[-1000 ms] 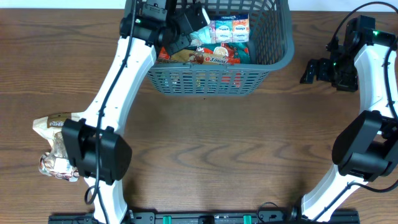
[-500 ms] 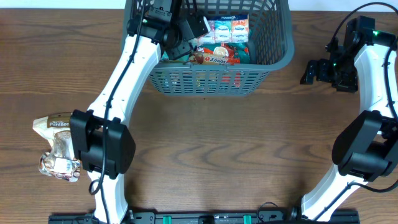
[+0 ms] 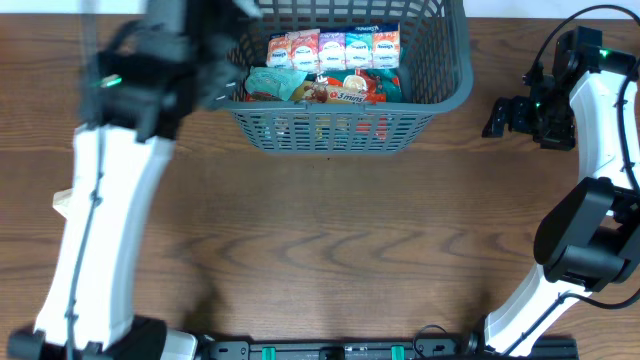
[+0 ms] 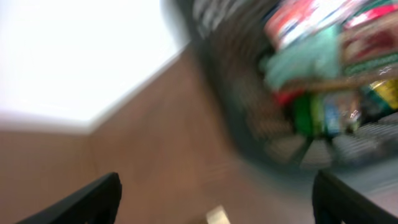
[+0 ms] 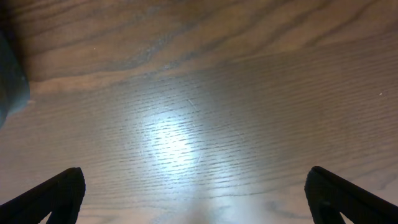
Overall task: Pack container
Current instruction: 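Withdraw the left gripper and move it to the beige Pantree pouch, then grasp the beige Pantree pouch with the left gripper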
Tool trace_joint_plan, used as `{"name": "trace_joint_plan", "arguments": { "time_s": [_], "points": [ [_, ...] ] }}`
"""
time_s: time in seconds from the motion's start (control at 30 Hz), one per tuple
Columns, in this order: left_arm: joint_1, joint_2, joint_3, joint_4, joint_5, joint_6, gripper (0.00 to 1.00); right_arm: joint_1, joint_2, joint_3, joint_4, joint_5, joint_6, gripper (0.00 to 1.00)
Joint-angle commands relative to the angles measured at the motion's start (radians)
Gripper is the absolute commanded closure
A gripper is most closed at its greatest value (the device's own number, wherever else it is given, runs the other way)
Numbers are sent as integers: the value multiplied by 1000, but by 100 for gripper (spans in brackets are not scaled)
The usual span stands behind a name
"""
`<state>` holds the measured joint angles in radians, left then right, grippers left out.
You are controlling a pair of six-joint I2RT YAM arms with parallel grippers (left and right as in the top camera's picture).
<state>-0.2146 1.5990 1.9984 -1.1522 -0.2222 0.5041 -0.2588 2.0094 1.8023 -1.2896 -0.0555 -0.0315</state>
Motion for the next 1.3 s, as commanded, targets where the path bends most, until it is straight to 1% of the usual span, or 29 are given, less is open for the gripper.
{"name": "trace_joint_plan", "arguments": {
  "time_s": [0.0, 0.1, 0.17, 0.27, 0.33, 0.43, 0.5, 0.57, 0.63, 0.77, 0.9, 0.97, 1.13, 1.27],
  "points": [
    [113, -41, 3, -86, -52, -266, 14, -2, -10, 0, -5, -1, -11, 1],
    [238, -80, 3, -168, -51, -320, 14, -2, -10, 0, -3, -2, -11, 1],
    [324, -102, 2, -197, -47, -332, 9, -2, -10, 0, -3, -2, -11, 1],
    [462, -134, -10, -221, 24, -331, 6, -2, -10, 0, -4, -2, -10, 1],
    [556, -148, -42, -247, 71, -301, 3, -2, -10, 0, -4, -9, -10, 1],
    [673, -183, -161, -209, 179, -240, 2, -2, -10, 0, 0, -30, -10, 1],
    [731, -204, -272, -166, 209, -195, 0, -2, -10, 0, -1, -35, -10, 1],
    [776, -222, -404, -97, 226, -158, 1, -2, -10, 0, -5, -35, -10, 1],
    [803, -225, -519, -35, 260, -108, 1, -2, -10, 0, -4, -35, -10, 1],
    [821, -210, -727, 114, 264, -62, 1, -1, -10, 0, 5, -35, -10, 1],
    [827, -168, -878, 247, 263, -53, 1, -1, -10, 0, 1, -34, -10, 1],
    [827, -137, -943, 307, 263, -27, 1, -2, -10, 0, 4, -34, -10, 1],
    [828, -46, -1030, 407, 263, 41, 1, -4, -10, 0, 12, -23, -7, 1],
    [828, 31, -1047, 443, 263, 112, 1, -4, -10, 0, 11, -23, -5, 1]
  ]
}}
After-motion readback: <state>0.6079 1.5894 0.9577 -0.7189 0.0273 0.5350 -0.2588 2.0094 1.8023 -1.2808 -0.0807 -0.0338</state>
